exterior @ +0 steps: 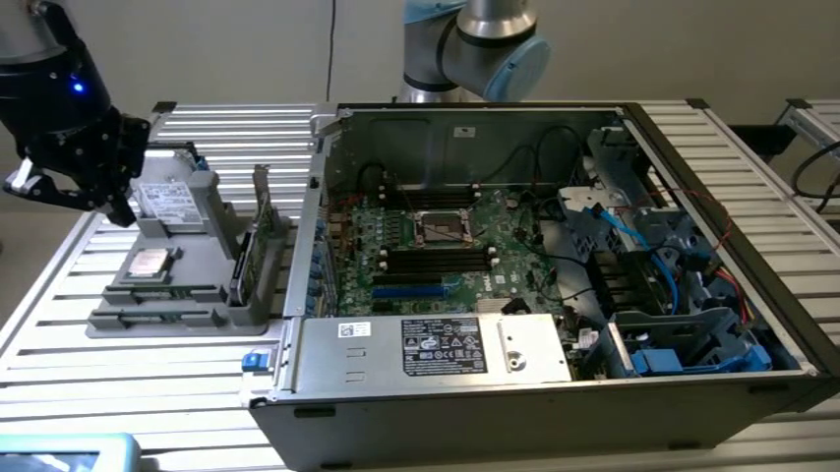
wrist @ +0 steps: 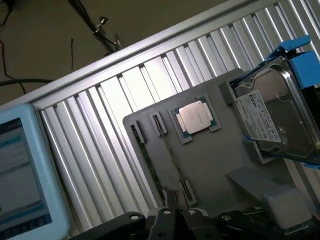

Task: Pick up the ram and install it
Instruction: 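Pick up the ram and move it above insertion slot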

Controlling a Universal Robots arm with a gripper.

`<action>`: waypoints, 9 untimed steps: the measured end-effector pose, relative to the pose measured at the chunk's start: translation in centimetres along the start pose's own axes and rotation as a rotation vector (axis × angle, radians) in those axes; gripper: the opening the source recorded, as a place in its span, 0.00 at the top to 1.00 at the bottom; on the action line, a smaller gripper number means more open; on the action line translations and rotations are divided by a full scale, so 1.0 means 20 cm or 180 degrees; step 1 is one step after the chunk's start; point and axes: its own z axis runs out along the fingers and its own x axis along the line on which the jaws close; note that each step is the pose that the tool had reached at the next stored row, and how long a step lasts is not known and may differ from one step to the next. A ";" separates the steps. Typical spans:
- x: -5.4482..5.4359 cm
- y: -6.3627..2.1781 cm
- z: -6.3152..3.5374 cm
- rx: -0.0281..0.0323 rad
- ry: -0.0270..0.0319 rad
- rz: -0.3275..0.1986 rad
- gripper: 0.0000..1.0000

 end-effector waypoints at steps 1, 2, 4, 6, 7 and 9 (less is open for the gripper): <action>0.00 0.000 0.001 0.0002 0.0002 -0.0057 0.89; 0.00 0.000 0.002 0.0005 0.0005 -0.0116 0.89; 0.00 0.000 0.003 0.0009 0.0010 -0.0232 0.89; 0.00 0.000 0.004 0.0013 0.0014 -0.0346 0.89; 0.00 0.000 0.004 0.0016 0.0017 -0.0403 0.89; 0.00 0.000 0.005 0.0022 0.0021 -0.0518 0.89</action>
